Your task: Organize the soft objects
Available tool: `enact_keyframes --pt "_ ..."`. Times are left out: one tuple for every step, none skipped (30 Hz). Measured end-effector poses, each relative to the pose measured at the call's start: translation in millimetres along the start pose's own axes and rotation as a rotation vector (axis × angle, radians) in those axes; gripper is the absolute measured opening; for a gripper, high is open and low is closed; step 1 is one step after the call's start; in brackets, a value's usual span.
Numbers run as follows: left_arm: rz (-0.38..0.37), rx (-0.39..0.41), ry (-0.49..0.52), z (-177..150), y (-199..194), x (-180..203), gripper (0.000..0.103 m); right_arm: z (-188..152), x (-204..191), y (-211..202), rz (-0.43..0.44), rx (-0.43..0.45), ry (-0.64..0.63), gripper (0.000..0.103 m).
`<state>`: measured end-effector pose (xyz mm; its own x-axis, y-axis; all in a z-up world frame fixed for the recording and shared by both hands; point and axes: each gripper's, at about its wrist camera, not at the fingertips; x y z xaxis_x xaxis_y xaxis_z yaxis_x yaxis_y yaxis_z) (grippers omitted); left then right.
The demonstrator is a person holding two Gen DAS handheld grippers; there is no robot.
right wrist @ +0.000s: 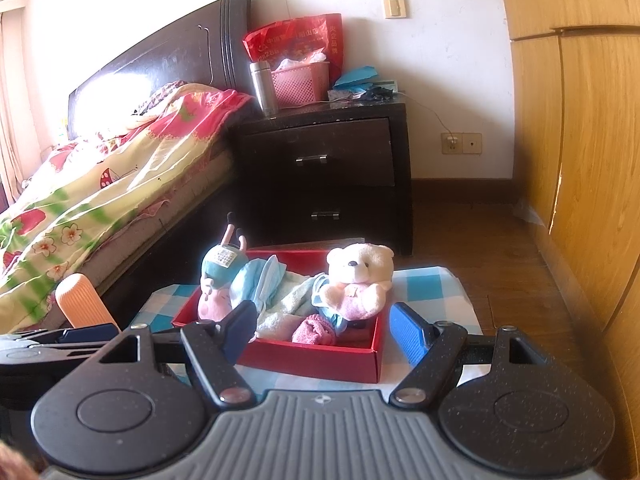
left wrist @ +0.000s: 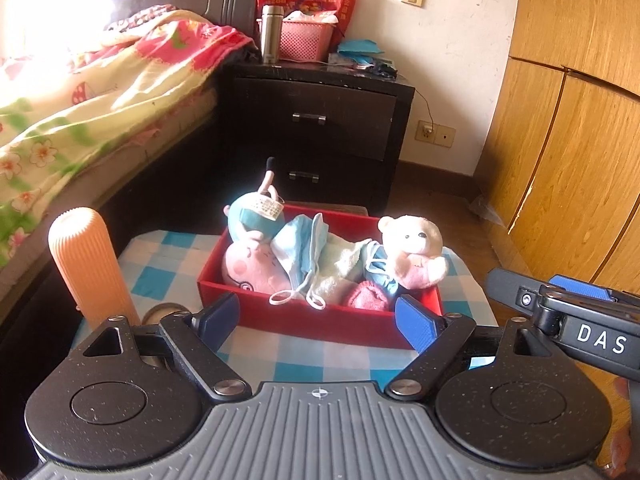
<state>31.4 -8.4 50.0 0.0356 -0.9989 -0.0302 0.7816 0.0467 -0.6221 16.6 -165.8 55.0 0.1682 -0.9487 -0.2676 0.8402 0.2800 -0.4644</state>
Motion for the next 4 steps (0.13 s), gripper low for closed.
enact_keyframes --pt "0.001 -0.001 -0.004 0.0 0.8 -0.8 0.085 0.0 0.1 -0.1 -0.003 0.0 -0.002 0.052" --pt "0.002 0.002 -0.008 -0.5 1.0 -1.4 0.086 0.1 0.3 -0.1 -0.003 0.0 -0.002 0.052" --pt "0.007 0.004 -0.008 -0.8 0.7 -2.0 0.087 0.1 0.3 -0.2 -0.001 0.0 0.0 0.052" --pt "0.019 0.004 -0.007 -0.6 1.2 -2.2 0.09 0.2 0.1 0.3 0.0 -0.001 -0.001 0.052"
Point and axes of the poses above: each gripper's, at about its wrist camera, not at the fingertips, and y roughly the way its jaws point, x to its right, z to its top, and after that the axes turned 12 degrees about z, right-handed
